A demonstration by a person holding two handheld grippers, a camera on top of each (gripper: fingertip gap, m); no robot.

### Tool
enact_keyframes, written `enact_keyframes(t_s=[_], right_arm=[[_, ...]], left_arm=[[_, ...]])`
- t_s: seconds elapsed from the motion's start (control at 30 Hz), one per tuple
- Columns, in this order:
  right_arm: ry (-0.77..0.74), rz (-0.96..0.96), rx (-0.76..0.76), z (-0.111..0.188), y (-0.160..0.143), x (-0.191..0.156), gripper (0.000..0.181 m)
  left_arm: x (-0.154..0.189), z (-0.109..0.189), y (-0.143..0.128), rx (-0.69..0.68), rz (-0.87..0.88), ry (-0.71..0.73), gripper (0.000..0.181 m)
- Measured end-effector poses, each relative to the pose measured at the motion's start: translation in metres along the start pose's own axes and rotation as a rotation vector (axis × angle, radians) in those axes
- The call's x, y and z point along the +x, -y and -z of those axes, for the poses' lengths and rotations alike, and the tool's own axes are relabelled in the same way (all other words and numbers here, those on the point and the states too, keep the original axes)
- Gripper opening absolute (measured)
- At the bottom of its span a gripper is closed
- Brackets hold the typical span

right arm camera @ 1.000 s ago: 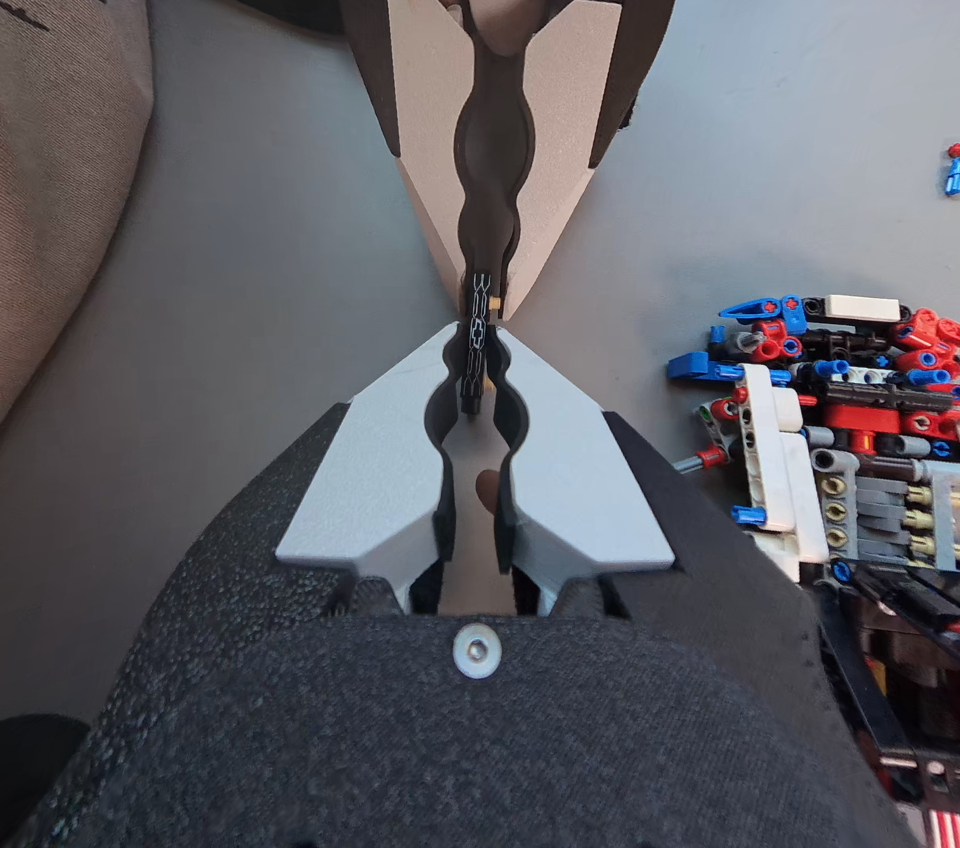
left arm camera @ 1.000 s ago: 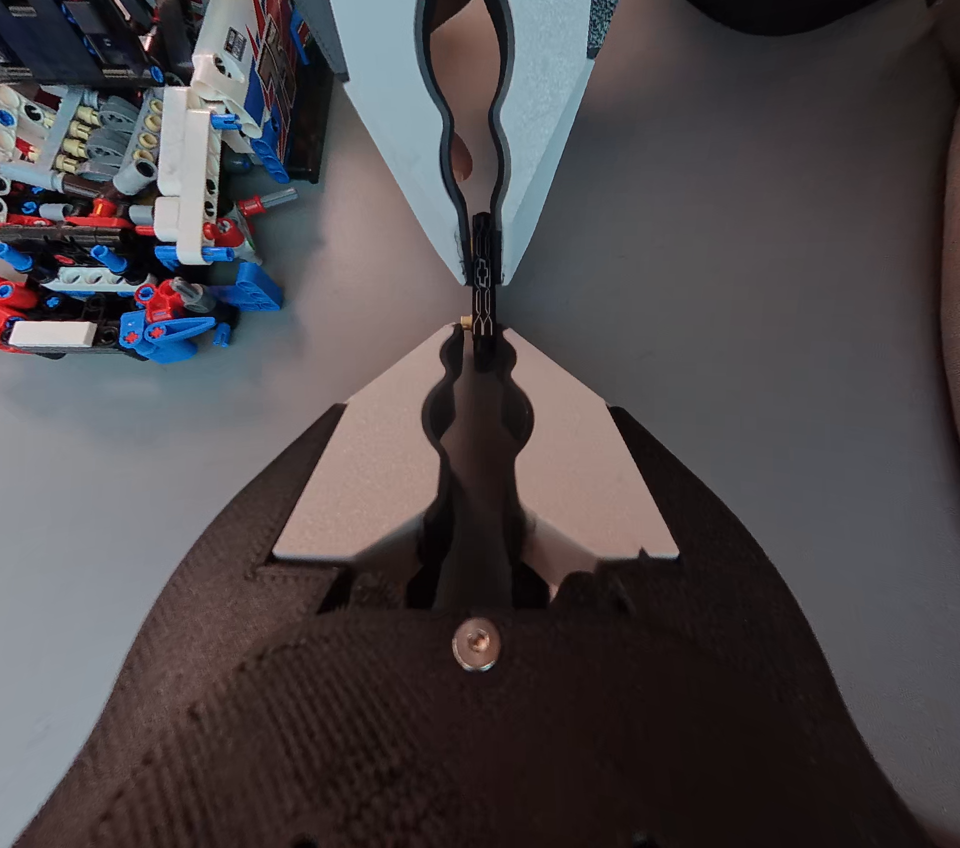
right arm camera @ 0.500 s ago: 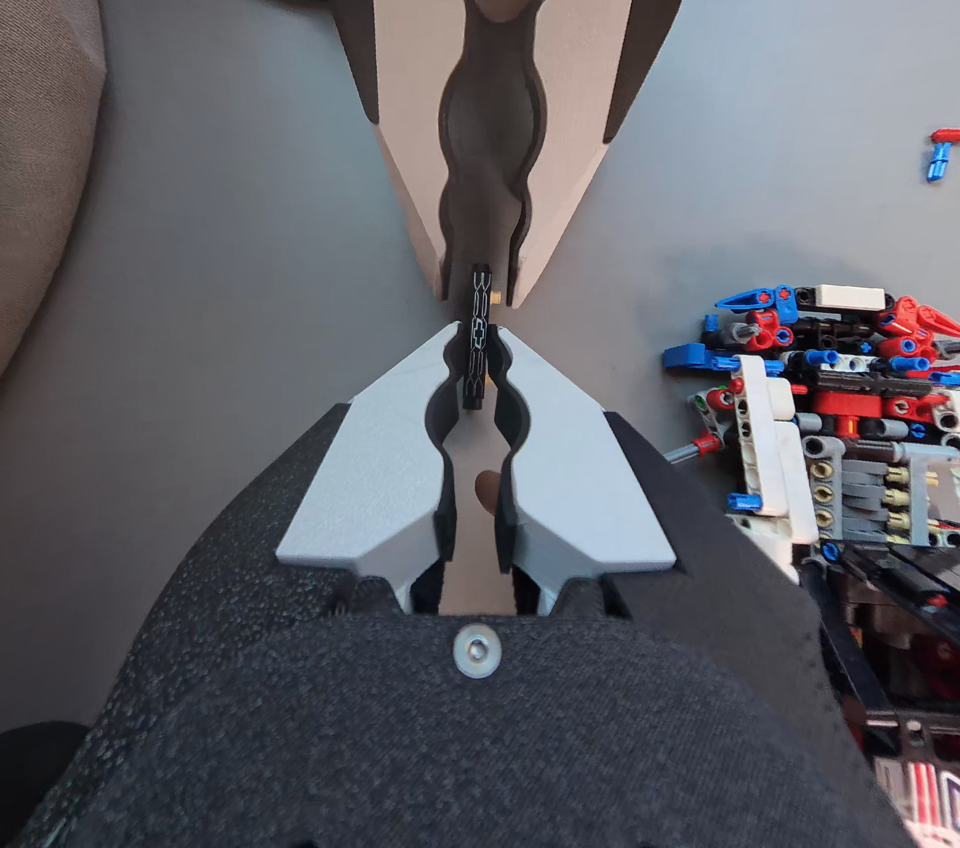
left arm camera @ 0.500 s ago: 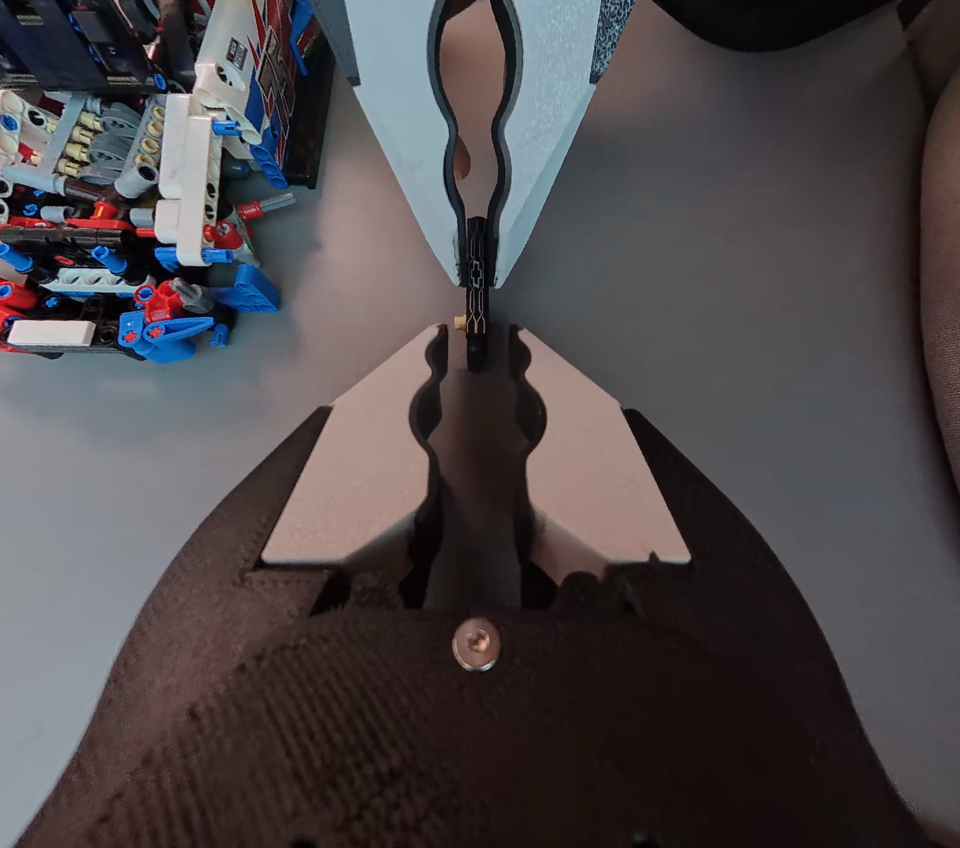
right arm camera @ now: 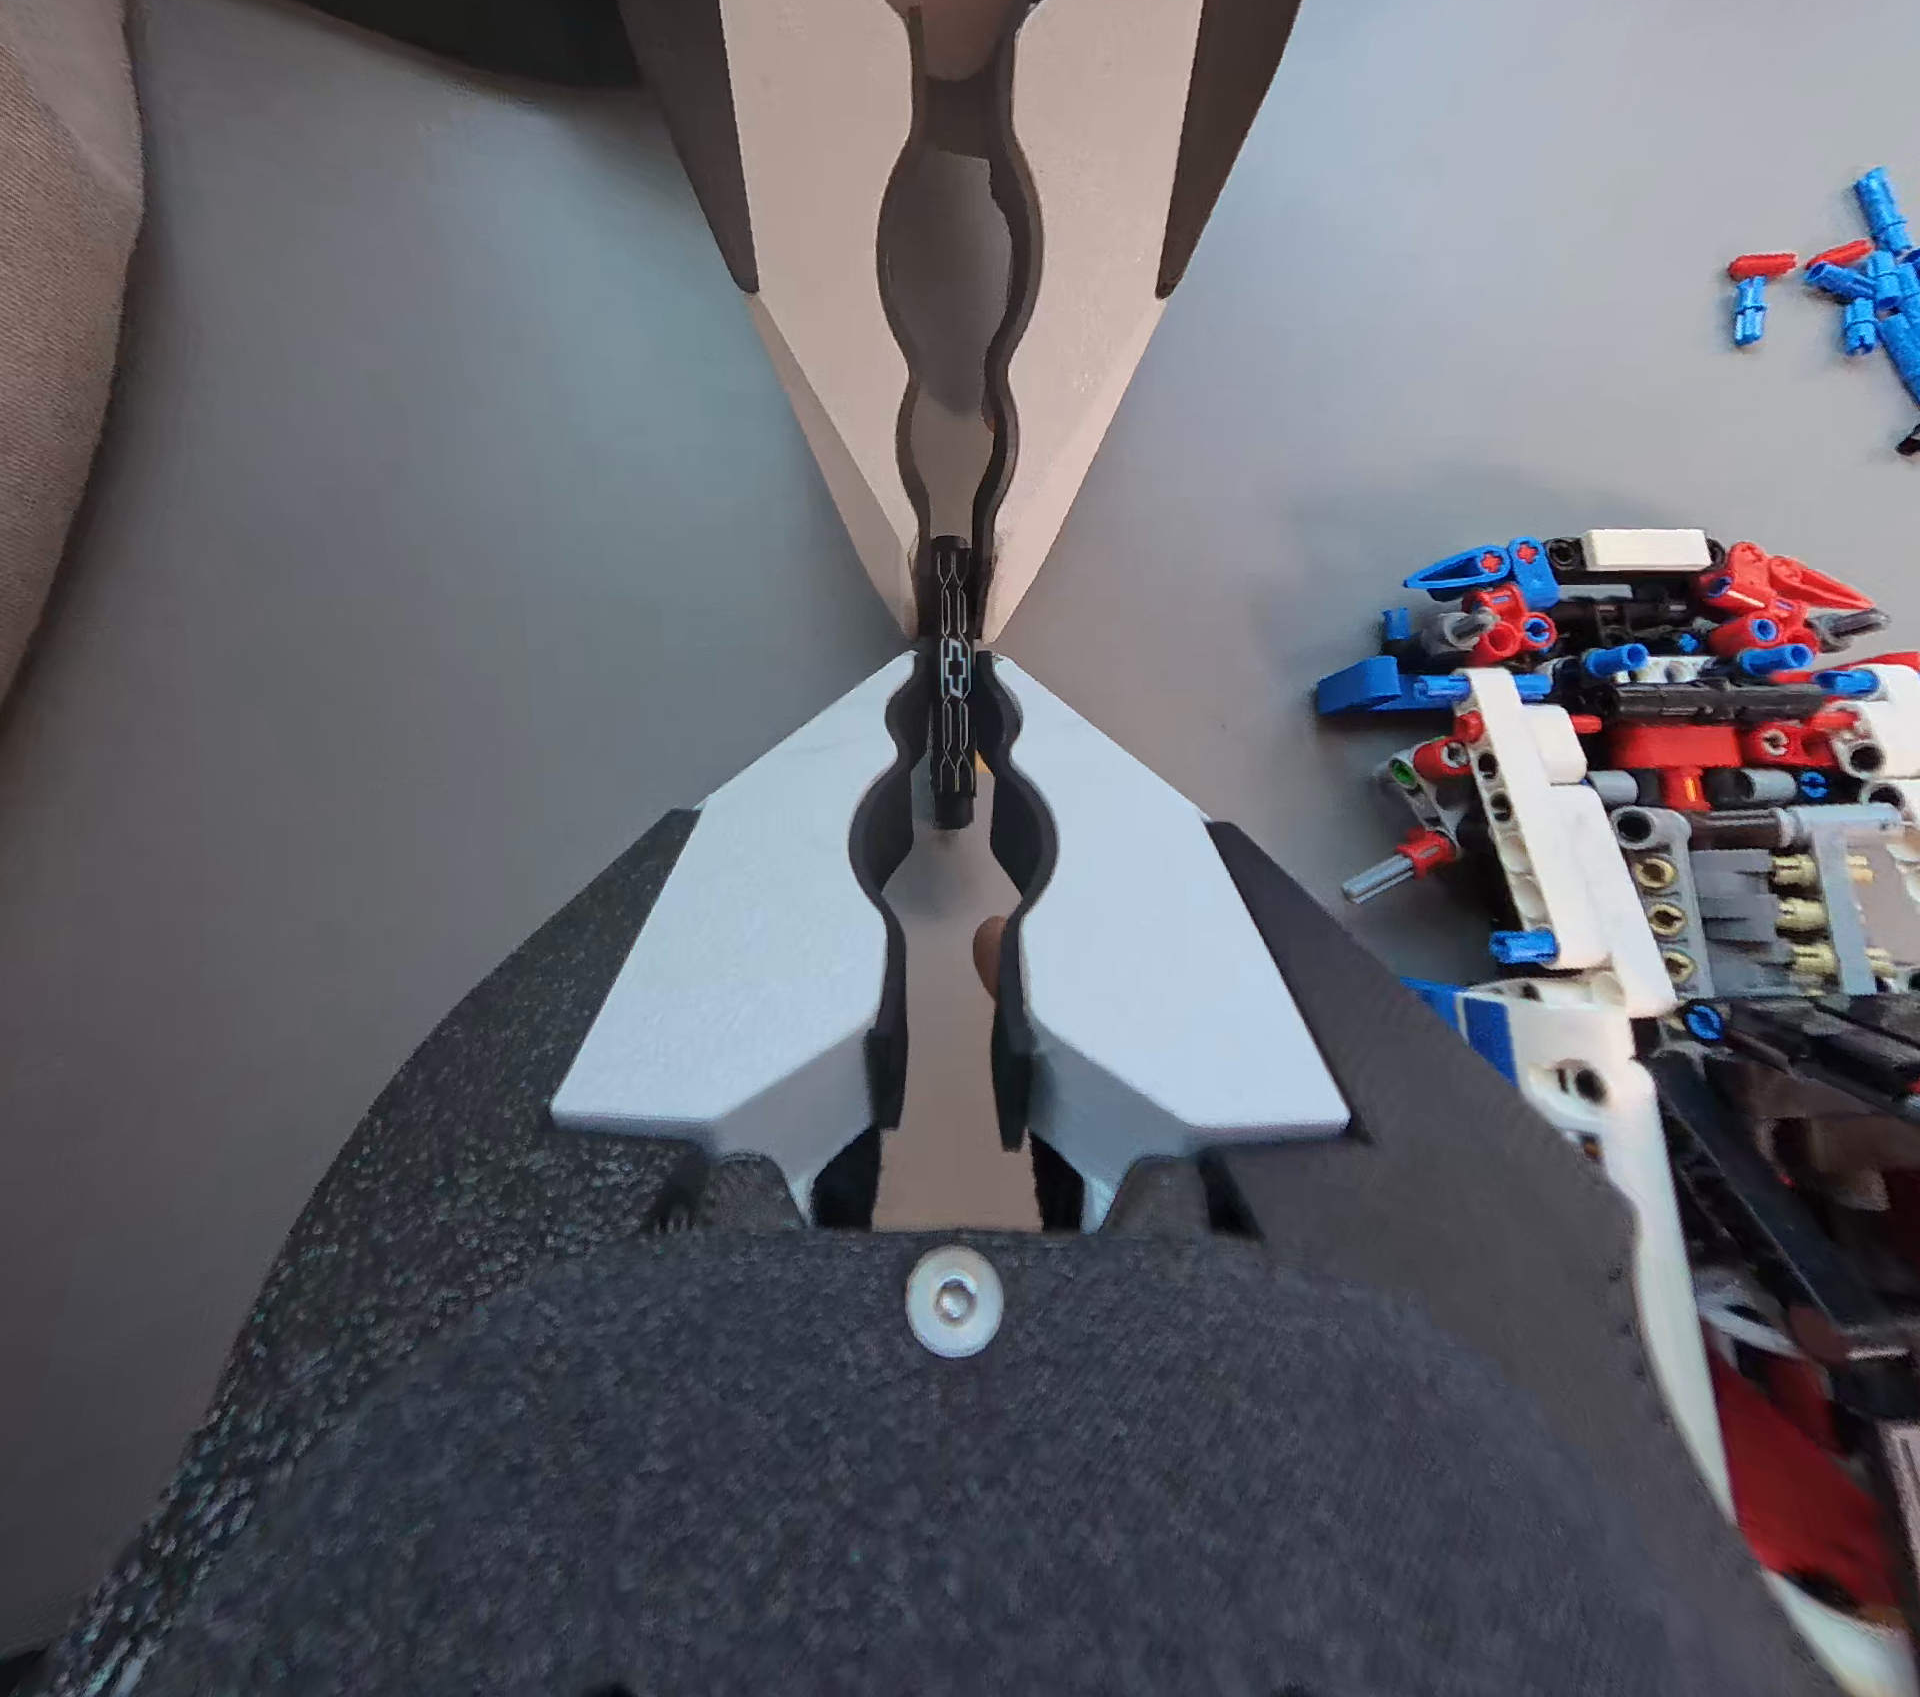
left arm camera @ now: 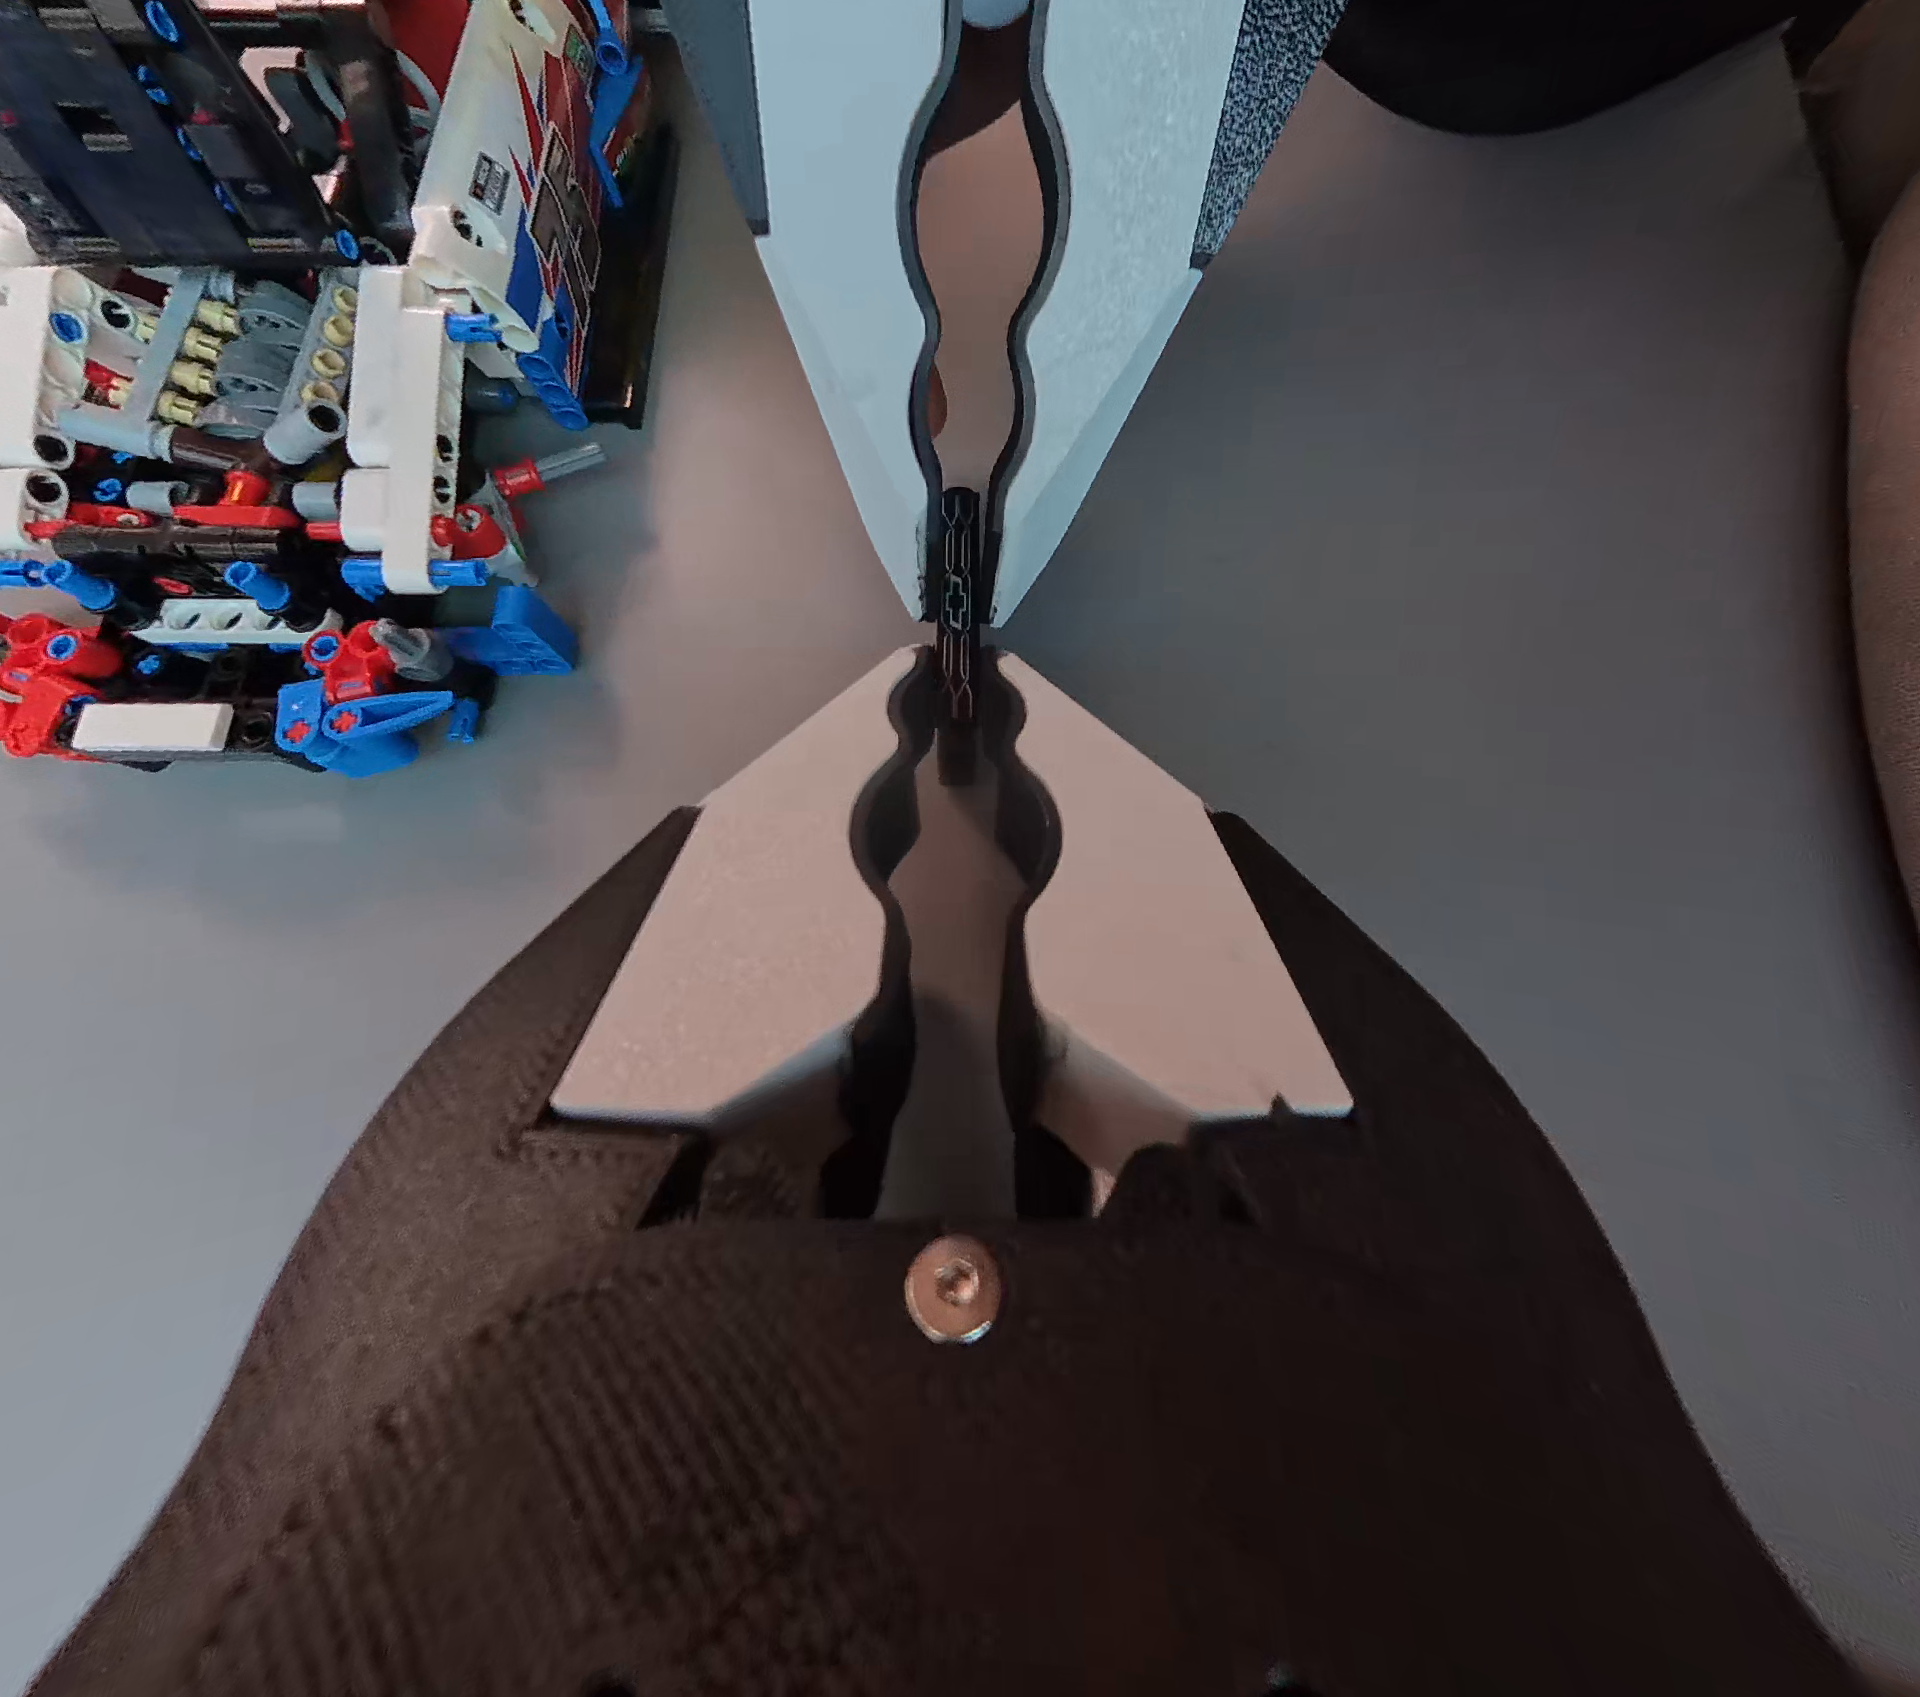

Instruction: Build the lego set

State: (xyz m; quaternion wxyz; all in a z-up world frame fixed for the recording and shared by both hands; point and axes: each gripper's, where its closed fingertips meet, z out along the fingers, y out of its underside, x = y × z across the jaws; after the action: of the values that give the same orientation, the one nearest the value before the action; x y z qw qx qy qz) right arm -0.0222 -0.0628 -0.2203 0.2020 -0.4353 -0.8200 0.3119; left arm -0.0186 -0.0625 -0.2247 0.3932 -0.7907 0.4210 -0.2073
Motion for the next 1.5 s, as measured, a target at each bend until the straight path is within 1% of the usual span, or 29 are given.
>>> enact_keyframes(t_s=[0.07,0.1,0.2,0.33,0.57,0.63,0.67,0.73,0.77,0.83,0.9,1.0,1.07,1.13,1.2,1.27,1.3,1.33,1.4,1.47,1.5], right_arm=[[0.009,-0.037,0.021,0.005,0.0,0.0,0.014],[0.002,-0.036,0.022,0.008,-0.001,0.0,0.014],[-0.014,-0.018,-0.012,0.009,-0.006,0.0,0.005],[-0.011,-0.011,-0.045,0.008,-0.009,-0.001,0.005],[-0.05,0.006,-0.121,0.007,-0.01,-0.001,0.005],[-0.088,0.064,-0.109,0.007,-0.009,0.0,0.006],[-0.12,0.109,-0.095,0.007,-0.009,0.001,0.008],[-0.161,0.168,-0.047,0.007,-0.004,-0.003,0.028],[-0.201,0.203,-0.026,0.008,-0.002,-0.002,0.032],[-0.307,0.296,-0.044,0.009,-0.003,0.004,0.04],[-0.382,0.374,-0.051,0.008,-0.002,0.006,0.043],[-0.44,0.449,-0.06,0.006,0.003,0.005,0.044],[-0.436,0.465,-0.084,0.005,0.003,0.003,0.041],[-0.428,0.471,-0.059,0.006,0.01,-0.001,0.028],[-0.391,0.436,-0.053,0.007,0.011,-0.005,0.028],[-0.342,0.341,-0.021,0.01,0.013,-0.008,0.028],[-0.323,0.292,0.001,0.013,0.015,-0.009,0.028],[-0.306,0.247,0.028,0.017,0.016,-0.009,0.028],[-0.283,0.179,0.07,0.025,0.019,-0.01,0.028],[-0.282,0.166,0.074,0.029,0.02,-0.011,0.028],[-0.287,0.169,0.073,0.029,0.021,-0.011,0.028]], left_arm=[[0.0,0.0,0.0,-0.011,-0.003,-0.003,0.006],[0.0,0.0,0.0,-0.013,-0.003,-0.004,0.006],[0.0,0.0,0.0,-0.018,-0.005,-0.005,0.006],[0.001,-0.001,0.0,-0.02,-0.004,-0.007,0.006],[0.001,-0.001,0.0,-0.018,-0.004,-0.003,0.006],[0.001,-0.001,0.0,-0.016,0.019,-0.013,0.006],[0.0,0.0,0.0,-0.014,0.049,-0.025,0.006],[-0.003,0.001,-0.001,-0.01,0.134,-0.059,0.006],[-0.005,0.002,-0.001,-0.007,0.182,-0.079,0.006],[-0.005,0.004,-0.001,0.008,0.292,-0.147,0.006],[-0.004,0.006,0.004,0.046,0.408,-0.231,0.006],[0.003,0.011,0.015,0.102,0.539,-0.361,0.006],[0.007,0.015,0.023,0.141,0.598,-0.43,0.006],[0.011,0.019,0.029,0.173,0.657,-0.483,0.005],[0.013,0.02,0.031,0.196,0.692,-0.518,0.005],[0.013,0.023,0.035,0.242,0.67,-0.513,0.007],[0.012,0.026,0.038,0.265,0.622,-0.482,0.016],[0.014,0.031,0.041,0.285,0.551,-0.448,0.028],[0.017,0.038,0.047,0.305,0.375,-0.34,0.034],[0.017,0.037,0.05,0.295,0.266,-0.236,0.032],[0.018,0.035,0.051,0.281,0.264,-0.215,0.025]])
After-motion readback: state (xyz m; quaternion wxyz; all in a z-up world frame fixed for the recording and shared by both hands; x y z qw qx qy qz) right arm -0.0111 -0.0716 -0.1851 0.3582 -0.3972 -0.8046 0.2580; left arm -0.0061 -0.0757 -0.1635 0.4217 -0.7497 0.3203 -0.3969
